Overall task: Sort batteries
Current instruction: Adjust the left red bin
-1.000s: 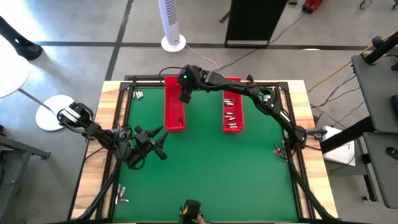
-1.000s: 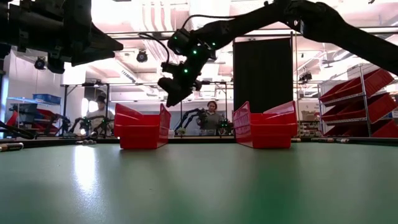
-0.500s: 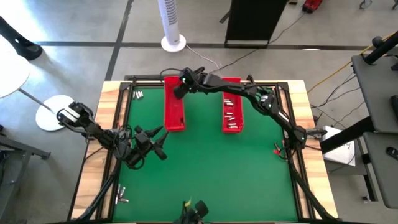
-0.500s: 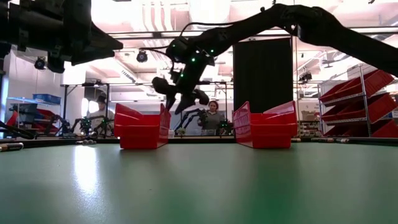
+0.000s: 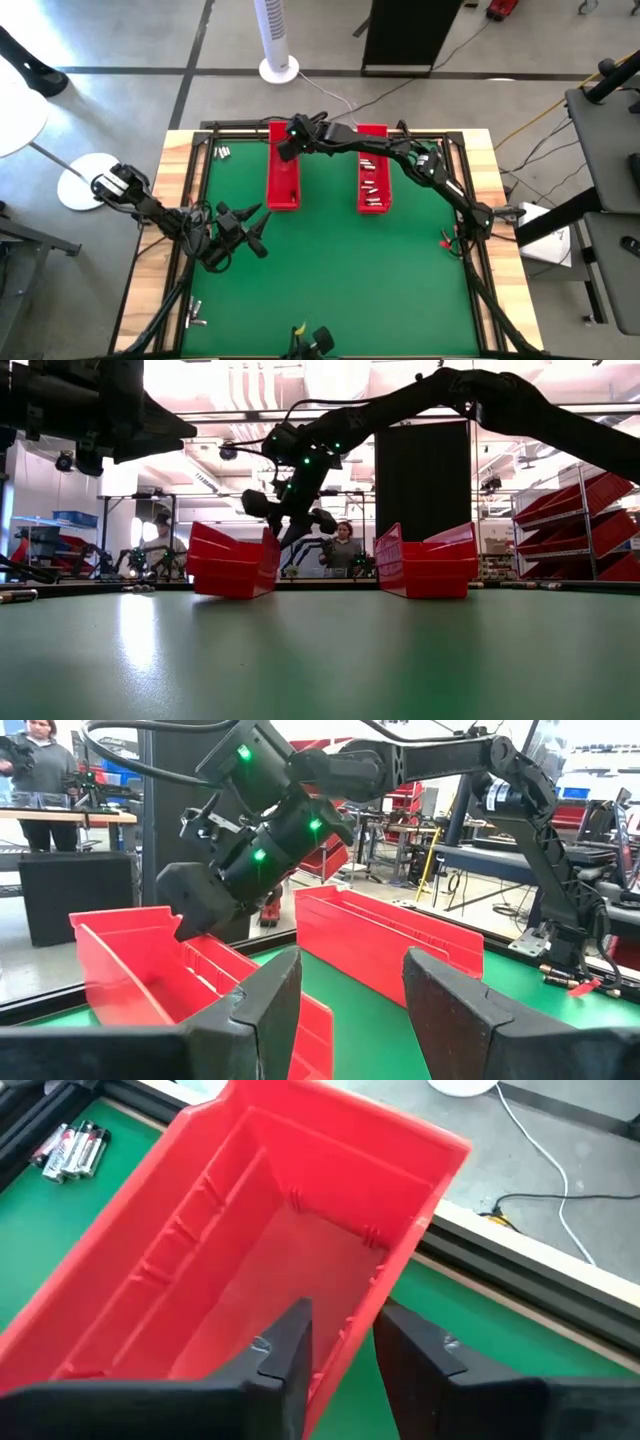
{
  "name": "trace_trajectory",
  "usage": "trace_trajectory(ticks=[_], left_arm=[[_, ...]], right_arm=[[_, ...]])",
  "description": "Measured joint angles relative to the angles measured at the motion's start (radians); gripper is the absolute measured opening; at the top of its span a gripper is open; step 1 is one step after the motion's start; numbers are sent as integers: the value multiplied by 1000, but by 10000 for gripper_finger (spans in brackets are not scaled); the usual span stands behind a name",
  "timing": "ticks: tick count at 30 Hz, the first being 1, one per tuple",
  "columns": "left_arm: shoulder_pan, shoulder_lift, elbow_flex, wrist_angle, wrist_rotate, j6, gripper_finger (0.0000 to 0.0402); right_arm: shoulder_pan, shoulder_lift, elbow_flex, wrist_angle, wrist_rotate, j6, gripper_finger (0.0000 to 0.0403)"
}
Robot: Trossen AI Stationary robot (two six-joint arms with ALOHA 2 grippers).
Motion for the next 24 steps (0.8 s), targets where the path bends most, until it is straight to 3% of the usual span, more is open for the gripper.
trace_trajectory(ticks=[9, 24], left_arm=[[-2, -3, 0, 0, 11, 2, 158], [-6, -10, 0, 3, 18, 6, 158]], right_arm=[[6, 0, 0, -1, 30, 59, 44], [17, 0, 0, -64, 165, 291, 76]])
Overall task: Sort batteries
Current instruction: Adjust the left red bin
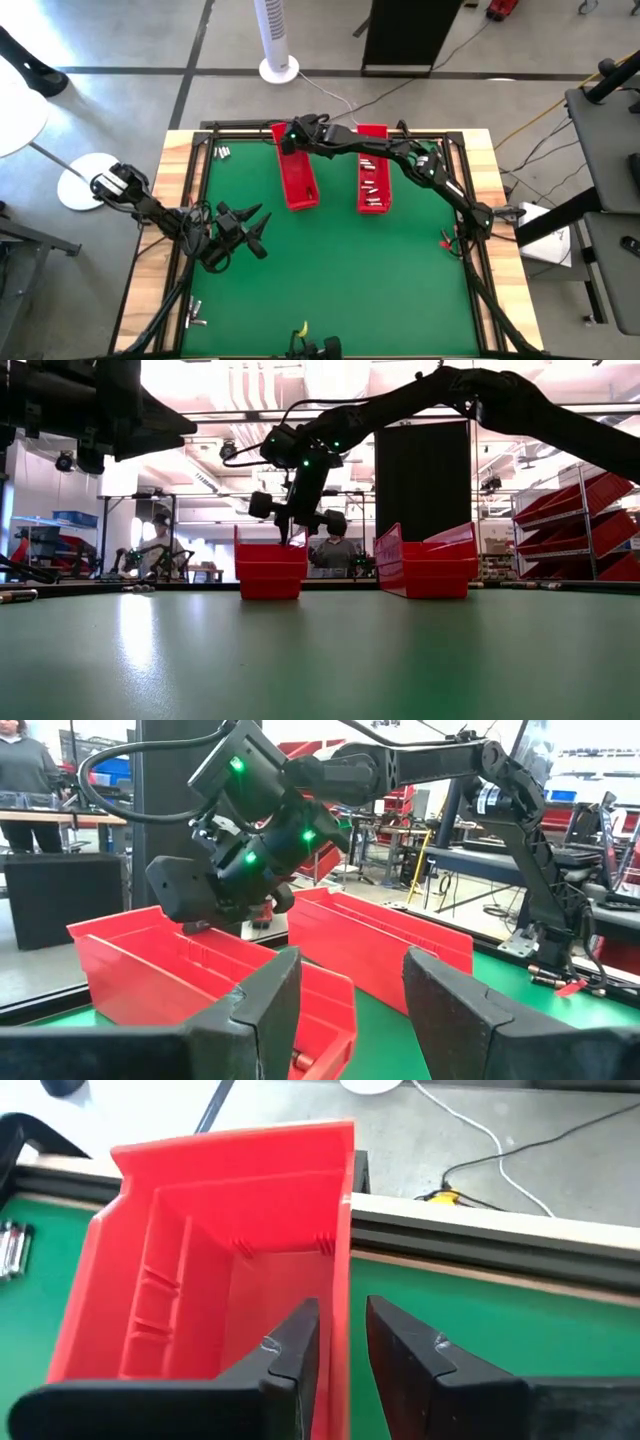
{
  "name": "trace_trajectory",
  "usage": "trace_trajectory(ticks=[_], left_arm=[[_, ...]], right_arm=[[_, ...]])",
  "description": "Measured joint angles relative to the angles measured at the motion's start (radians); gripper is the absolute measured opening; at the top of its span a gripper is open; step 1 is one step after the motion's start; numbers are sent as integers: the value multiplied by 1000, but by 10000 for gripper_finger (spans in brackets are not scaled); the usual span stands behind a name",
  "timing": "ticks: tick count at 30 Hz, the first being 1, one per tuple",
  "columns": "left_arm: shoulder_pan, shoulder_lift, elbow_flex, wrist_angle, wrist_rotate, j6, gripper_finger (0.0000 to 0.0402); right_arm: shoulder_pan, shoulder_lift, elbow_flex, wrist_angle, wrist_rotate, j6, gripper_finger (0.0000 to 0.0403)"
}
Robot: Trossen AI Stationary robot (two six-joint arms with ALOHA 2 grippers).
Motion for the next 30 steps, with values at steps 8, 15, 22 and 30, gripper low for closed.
trace_trajectory(ticks=[8, 15, 22, 30], left_arm=[[-34, -26, 0, 7, 0, 22, 158], [-67, -63, 0, 6, 19, 30, 158], [-76, -86, 0, 5, 31, 34, 158], [-76, -87, 0, 5, 31, 37, 158]], right_arm=[[50, -7, 0, -11, 173, 104, 83], [43, -8, 0, -22, 83, 102, 60], [28, -8, -2, -99, 44, 66, 78], [44, -8, -6, -100, 36, 153, 46]])
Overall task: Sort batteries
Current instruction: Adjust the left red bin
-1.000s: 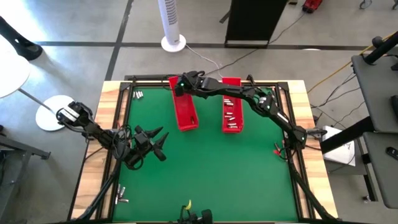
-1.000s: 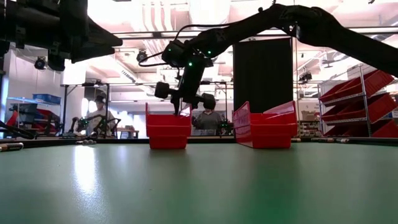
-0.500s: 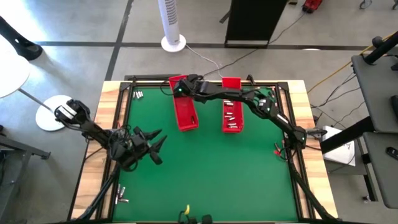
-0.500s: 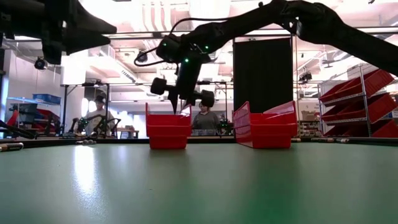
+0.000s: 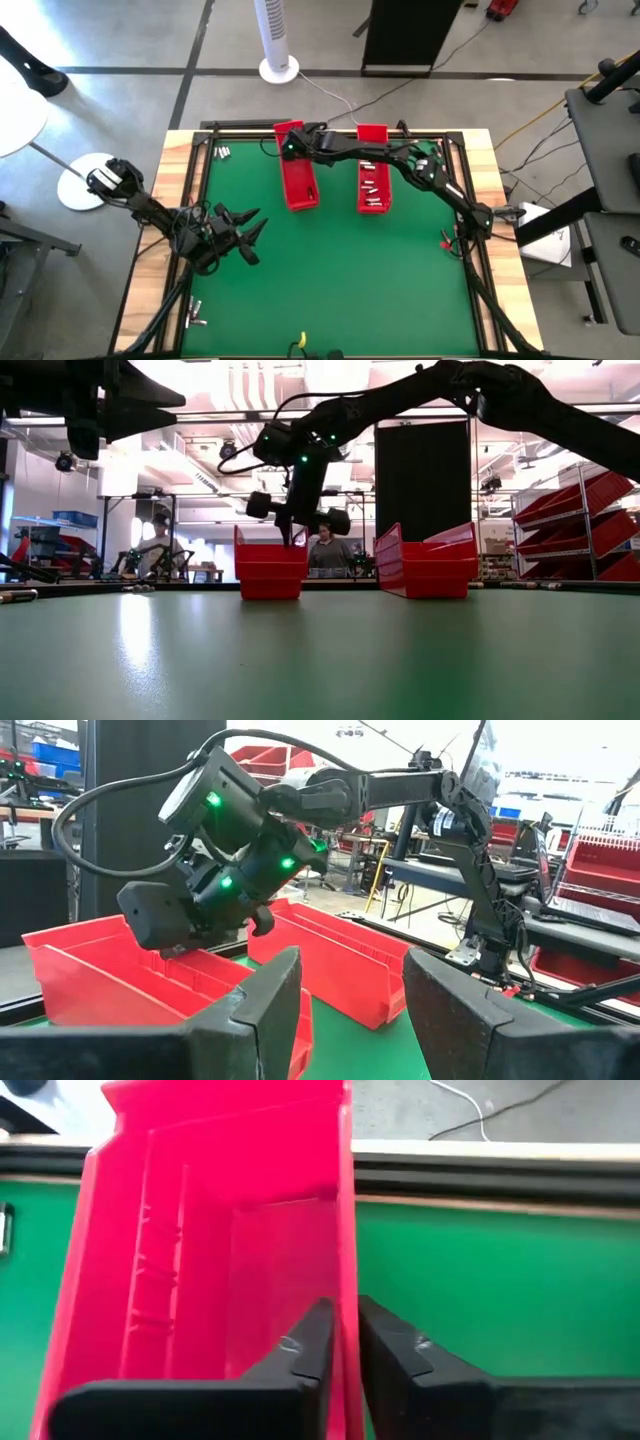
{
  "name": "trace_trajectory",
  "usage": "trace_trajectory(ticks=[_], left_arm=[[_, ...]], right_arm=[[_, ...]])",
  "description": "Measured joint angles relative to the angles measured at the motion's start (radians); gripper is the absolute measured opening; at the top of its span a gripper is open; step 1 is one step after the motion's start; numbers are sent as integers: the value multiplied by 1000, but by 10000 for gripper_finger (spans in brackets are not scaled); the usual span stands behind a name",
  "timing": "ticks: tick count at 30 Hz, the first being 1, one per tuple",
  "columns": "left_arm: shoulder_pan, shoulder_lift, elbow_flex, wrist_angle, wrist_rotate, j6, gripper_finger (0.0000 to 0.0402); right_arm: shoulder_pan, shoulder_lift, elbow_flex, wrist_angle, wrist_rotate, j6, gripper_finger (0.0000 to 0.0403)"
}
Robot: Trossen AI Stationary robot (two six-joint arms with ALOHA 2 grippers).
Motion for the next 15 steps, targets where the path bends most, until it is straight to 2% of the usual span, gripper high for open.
trace_trajectory(ticks=[3, 10, 15], left_arm=[[0, 0, 0, 4, 0, 0, 158], [-2, 0, 0, 39, 77, 8, 158], [-2, 0, 0, 52, 104, 14, 158]], right_arm=[[8, 0, -4, -2, 7, 53, 17], [27, 0, -2, -72, 81, 219, 13], [34, 0, -2, -71, 86, 239, 13]])
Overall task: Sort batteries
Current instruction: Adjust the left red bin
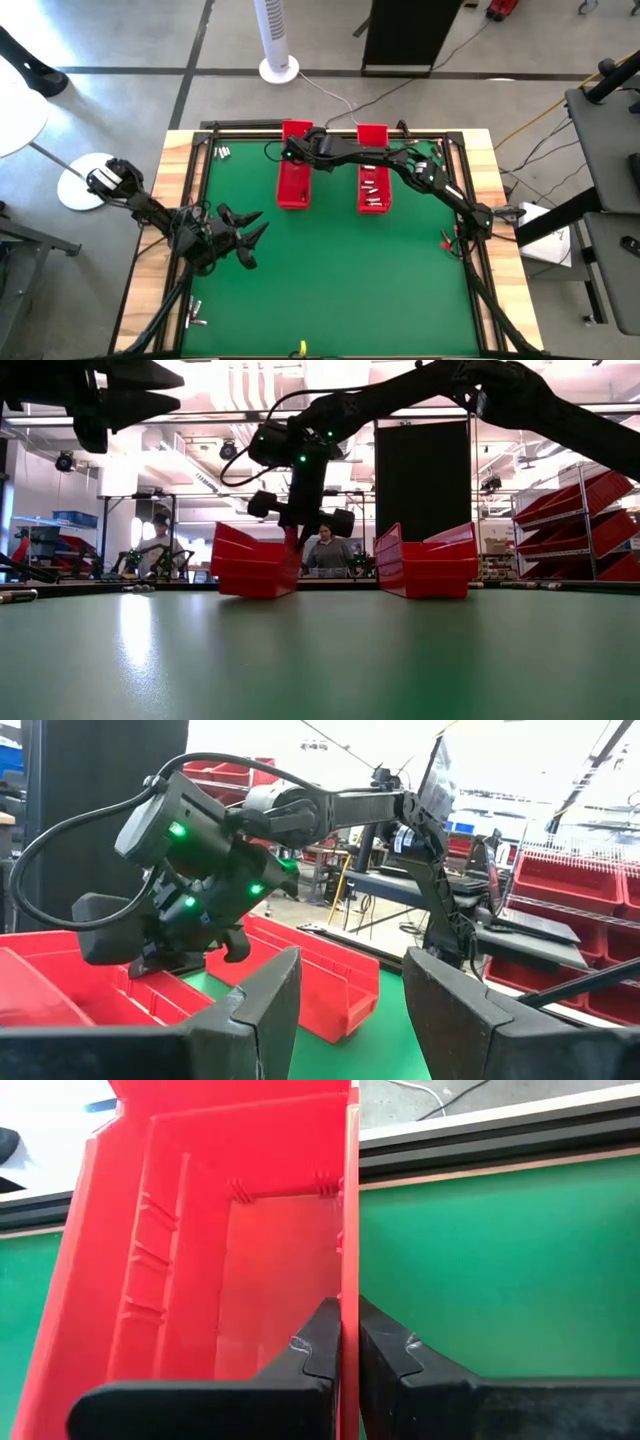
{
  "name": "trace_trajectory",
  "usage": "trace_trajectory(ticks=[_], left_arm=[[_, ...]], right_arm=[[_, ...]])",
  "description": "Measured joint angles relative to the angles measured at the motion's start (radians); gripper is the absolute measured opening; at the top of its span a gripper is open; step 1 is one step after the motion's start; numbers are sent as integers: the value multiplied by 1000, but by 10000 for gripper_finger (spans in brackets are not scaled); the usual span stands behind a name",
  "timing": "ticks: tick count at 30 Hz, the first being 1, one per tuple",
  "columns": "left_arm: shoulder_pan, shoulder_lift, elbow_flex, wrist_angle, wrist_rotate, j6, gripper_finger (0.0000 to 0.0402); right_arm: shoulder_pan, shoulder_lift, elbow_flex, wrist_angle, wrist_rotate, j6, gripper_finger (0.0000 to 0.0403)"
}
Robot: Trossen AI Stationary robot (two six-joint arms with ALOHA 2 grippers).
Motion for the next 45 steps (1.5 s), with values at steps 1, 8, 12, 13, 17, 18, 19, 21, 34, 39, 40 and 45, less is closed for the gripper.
trace_trajectory(ticks=[1, 8, 12, 13, 17, 18, 19, 21, 34, 39, 40, 45], left_arm=[[0, 0, 0, 1, 0, 1, 158], [0, 0, 0, 2, 1, 1, 158], [0, 0, 0, 4, 1, 1, 158], [0, 0, 0, 4, 1, 1, 158], [-7, 0, 0, 6, 2, 1, 158], [-9, 0, 0, 6, 2, 1, 158], [-11, 0, 0, 7, 2, 4, 158], [-13, 0, 0, 8, 2, 5, 158], [-14, 0, 4, 29, 9, 4, 158], [-27, 1, 48, -4, 16, 37, 158], [-28, 1, 60, -8, 16, 51, 158], [-32, 1, 128, -100, 15, 87, 158]], right_arm=[[0, 0, 0, 0, 0, 5, 13], [0, 0, 2, -1, -8, -9, 13], [1, 0, 2, -2, -8, 4, 13], [1, 0, 2, -2, -8, 4, 13], [2, 0, 2, -2, -8, 4, 13], [3, -3, 2, -2, -9, 2, 13], [4, -6, 2, -2, -11, -2, 13], [5, -18, 2, -3, -11, -11, 14], [16, -112, 4, -26, -47, -129, 138], [18, -145, 4, -69, -63, -241, 175], [18, -155, 4, -84, -56, -241, 180], [21, -151, -2, -100, -55, -204, 191]])
